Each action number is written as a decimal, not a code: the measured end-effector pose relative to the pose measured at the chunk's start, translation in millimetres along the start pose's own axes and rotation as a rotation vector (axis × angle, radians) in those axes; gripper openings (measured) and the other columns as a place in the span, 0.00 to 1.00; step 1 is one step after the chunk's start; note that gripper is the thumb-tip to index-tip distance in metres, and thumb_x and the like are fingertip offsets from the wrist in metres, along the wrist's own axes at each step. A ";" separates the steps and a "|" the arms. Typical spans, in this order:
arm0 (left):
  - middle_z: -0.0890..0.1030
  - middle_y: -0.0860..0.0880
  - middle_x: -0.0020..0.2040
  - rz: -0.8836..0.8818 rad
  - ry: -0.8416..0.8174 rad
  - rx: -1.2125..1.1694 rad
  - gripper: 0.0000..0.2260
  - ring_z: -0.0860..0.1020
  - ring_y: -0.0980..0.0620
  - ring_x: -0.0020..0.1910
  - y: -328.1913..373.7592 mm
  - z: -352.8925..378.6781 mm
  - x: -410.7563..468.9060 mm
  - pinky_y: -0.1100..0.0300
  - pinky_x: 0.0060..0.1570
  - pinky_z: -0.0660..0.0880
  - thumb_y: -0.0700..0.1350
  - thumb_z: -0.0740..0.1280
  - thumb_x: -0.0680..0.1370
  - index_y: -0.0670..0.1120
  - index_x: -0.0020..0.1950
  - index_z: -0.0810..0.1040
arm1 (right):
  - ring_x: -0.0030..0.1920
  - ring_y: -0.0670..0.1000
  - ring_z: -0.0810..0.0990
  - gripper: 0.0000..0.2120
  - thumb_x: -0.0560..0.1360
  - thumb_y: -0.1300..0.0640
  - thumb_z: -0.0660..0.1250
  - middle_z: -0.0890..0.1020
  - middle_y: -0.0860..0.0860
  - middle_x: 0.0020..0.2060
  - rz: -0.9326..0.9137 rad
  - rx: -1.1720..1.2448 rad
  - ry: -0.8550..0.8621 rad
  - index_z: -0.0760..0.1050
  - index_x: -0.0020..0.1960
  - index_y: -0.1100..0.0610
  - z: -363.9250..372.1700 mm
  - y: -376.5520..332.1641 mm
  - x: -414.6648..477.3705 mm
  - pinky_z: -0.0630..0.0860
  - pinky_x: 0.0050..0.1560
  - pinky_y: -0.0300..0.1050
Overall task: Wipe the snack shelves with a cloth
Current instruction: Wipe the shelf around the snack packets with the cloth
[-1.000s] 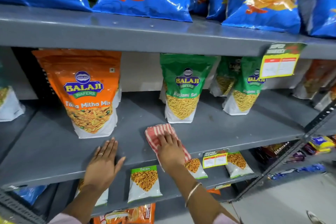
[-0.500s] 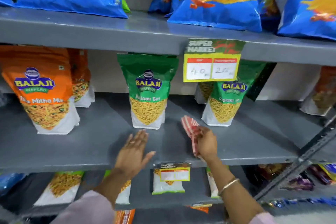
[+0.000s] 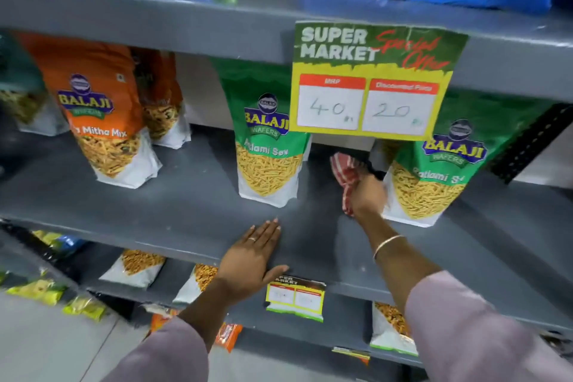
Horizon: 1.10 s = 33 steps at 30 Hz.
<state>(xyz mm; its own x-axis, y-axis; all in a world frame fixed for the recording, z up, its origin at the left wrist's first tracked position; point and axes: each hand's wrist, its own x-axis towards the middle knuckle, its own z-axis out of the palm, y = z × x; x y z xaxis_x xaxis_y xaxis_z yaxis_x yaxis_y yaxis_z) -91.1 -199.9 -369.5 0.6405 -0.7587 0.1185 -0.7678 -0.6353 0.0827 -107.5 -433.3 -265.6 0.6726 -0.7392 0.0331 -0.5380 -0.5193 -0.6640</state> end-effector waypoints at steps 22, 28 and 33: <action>0.75 0.49 0.66 -0.076 0.085 0.084 0.30 0.75 0.42 0.63 0.7 9.5 -5.3 0.41 0.59 0.70 0.63 0.50 0.76 0.46 0.66 0.75 | 0.76 0.53 0.54 0.25 0.80 0.46 0.54 0.53 0.50 0.77 -0.415 -0.382 -0.368 0.56 0.75 0.48 59.6 38.6 45.4 0.57 0.74 0.50; 0.76 0.48 0.65 -0.090 0.064 0.043 0.32 0.76 0.40 0.60 1.2 7.1 -5.4 0.44 0.62 0.63 0.59 0.40 0.81 0.44 0.63 0.77 | 0.72 0.46 0.65 0.19 0.79 0.53 0.59 0.61 0.42 0.74 -0.564 -0.276 -0.448 0.68 0.68 0.41 27.3 69.2 -80.1 0.65 0.70 0.42; 0.75 0.48 0.66 -0.106 0.039 0.011 0.32 0.76 0.40 0.61 0.0 6.6 -6.8 0.46 0.63 0.60 0.58 0.39 0.81 0.44 0.64 0.76 | 0.61 0.37 0.75 0.26 0.76 0.63 0.62 0.78 0.38 0.60 -0.450 0.008 -0.588 0.74 0.52 0.28 -19.7 76.9 -128.9 0.69 0.66 0.37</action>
<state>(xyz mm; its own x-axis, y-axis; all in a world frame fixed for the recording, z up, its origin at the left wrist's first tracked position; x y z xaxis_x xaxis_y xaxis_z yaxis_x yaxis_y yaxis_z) -95.4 -195.8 -376.8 0.7173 -0.6808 0.1482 -0.6952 -0.7137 0.0860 -245.6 -386.4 -306.2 0.9895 -0.1029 -0.1011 -0.1442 -0.7132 -0.6859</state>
